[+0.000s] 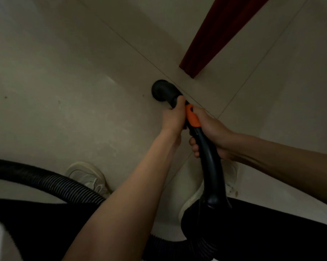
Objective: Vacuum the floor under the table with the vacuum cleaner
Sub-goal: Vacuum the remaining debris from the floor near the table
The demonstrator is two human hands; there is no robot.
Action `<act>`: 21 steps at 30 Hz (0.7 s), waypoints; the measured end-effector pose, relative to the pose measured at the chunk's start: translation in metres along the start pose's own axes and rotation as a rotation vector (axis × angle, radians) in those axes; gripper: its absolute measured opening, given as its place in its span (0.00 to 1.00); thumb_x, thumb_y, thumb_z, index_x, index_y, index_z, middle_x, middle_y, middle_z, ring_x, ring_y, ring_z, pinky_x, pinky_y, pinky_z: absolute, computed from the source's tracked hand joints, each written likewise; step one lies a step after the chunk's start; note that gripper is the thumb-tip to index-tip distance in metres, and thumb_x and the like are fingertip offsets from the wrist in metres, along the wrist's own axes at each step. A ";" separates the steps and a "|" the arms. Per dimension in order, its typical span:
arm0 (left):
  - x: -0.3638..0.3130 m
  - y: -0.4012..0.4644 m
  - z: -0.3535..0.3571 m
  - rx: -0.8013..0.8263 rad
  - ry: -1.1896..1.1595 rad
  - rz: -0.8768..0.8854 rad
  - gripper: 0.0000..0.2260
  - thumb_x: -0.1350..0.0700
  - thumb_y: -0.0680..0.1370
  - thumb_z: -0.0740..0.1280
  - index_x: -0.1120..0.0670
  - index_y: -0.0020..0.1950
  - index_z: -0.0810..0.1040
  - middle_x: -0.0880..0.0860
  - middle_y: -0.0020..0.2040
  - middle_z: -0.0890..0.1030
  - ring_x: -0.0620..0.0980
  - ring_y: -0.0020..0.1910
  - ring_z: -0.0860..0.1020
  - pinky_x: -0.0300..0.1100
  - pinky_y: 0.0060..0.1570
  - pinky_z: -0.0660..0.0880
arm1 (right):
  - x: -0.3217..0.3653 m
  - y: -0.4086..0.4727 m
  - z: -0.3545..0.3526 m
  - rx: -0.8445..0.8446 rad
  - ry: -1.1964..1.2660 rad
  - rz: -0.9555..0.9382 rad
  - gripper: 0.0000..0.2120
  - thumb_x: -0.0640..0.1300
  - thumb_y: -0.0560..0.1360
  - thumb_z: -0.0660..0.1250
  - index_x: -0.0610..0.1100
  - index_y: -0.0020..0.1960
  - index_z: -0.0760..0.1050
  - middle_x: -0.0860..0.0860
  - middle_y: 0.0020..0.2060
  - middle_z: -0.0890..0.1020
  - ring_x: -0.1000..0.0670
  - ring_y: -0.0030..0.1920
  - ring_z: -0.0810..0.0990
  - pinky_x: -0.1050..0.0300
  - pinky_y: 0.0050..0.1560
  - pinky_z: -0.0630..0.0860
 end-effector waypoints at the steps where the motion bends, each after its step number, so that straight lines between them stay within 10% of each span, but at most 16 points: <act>1: -0.002 0.001 -0.006 -0.028 -0.030 0.009 0.13 0.48 0.78 0.63 0.58 0.47 0.74 0.55 0.43 0.78 0.51 0.42 0.78 0.45 0.47 0.75 | 0.003 0.002 0.004 0.022 -0.022 -0.005 0.28 0.64 0.78 0.54 0.40 0.38 0.70 0.46 0.21 0.72 0.50 0.19 0.71 0.63 0.22 0.70; 7: -0.003 0.007 -0.031 -0.135 -0.132 0.004 0.19 0.46 0.77 0.63 0.61 0.57 0.74 0.51 0.37 0.75 0.47 0.36 0.76 0.40 0.34 0.72 | 0.015 0.005 0.026 0.088 -0.096 -0.020 0.28 0.64 0.78 0.54 0.39 0.42 0.71 0.46 0.22 0.72 0.51 0.19 0.71 0.64 0.21 0.71; 21: -0.062 0.032 0.011 0.145 0.076 0.041 0.15 0.48 0.80 0.60 0.60 0.55 0.73 0.55 0.44 0.78 0.52 0.44 0.77 0.47 0.46 0.76 | 0.061 0.016 0.002 -0.208 -0.039 -0.185 0.27 0.62 0.79 0.56 0.37 0.46 0.74 0.44 0.25 0.73 0.49 0.22 0.72 0.61 0.22 0.71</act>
Point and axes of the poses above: each hand's wrist, its own y-axis towards the middle knuckle, its own z-axis out of the palm, x = y × z, the point moved 6 cm from there along y, towards the middle knuckle
